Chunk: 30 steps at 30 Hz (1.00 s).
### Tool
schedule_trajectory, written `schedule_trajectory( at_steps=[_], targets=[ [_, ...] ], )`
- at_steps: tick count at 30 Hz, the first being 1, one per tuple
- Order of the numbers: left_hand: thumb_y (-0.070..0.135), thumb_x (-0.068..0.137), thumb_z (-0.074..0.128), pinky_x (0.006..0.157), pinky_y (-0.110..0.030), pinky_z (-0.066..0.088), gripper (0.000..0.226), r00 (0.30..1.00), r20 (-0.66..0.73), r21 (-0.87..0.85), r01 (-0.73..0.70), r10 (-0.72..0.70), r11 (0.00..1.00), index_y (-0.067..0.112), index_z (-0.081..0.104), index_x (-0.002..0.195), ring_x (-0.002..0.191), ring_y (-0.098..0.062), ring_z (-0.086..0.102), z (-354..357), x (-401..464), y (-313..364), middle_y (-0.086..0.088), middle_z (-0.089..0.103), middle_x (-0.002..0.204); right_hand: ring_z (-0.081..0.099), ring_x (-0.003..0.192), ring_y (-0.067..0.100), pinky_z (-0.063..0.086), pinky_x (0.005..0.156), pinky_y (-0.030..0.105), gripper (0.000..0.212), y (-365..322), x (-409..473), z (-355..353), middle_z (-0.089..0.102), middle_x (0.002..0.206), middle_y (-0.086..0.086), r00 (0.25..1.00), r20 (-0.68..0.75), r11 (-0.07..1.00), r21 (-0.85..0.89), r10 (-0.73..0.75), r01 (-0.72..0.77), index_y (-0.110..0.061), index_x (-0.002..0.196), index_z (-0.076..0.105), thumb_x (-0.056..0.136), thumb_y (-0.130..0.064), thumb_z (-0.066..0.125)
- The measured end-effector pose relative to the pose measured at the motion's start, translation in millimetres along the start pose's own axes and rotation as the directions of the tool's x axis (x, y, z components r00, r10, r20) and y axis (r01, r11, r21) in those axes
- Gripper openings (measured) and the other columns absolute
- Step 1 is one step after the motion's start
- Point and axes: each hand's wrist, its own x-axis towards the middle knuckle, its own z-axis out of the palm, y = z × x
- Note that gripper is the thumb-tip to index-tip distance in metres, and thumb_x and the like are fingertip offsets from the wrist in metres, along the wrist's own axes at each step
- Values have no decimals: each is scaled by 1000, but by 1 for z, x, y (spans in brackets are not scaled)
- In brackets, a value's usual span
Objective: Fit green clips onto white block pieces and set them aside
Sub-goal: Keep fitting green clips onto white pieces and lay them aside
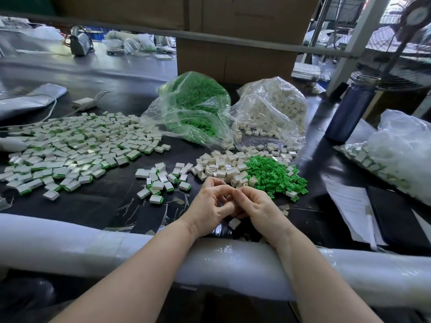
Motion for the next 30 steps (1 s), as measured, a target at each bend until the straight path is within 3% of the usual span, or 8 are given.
schedule_trajectory(
  at_steps=[9,16,24,30],
  targets=[
    [0,84,59,74,-9,43,19,999,35,-4,-4,4,1000,18,62,88,85,-12,46,1,1,-2,-1,37,102,51,48,2,43,48,13,16,2,-1,-1,59,57,-3,999,19,993,112,-27,25,-4,84,65,92,-9,52],
    [4,83,57,80,-10,40,21,998,55,116,-42,36,992,24,58,87,87,-10,48,4,4,-7,5,39,97,45,52,7,38,50,16,19,4,1,-3,53,64,9,999,-6,998,50,-32,32,5,91,66,93,-7,52],
    [6,83,55,81,-19,44,15,996,81,142,-42,31,989,17,60,92,87,-16,49,5,4,-10,7,37,97,45,50,8,39,48,16,19,3,0,-3,53,62,9,999,-28,998,43,-32,33,7,87,66,92,-6,52],
    [8,83,54,85,-27,45,17,995,96,149,-37,23,988,25,55,85,89,-16,49,5,3,-8,8,37,96,42,50,8,37,47,16,19,2,-1,-2,50,61,8,999,-37,999,27,-33,34,6,83,65,92,-5,52]
  ],
)
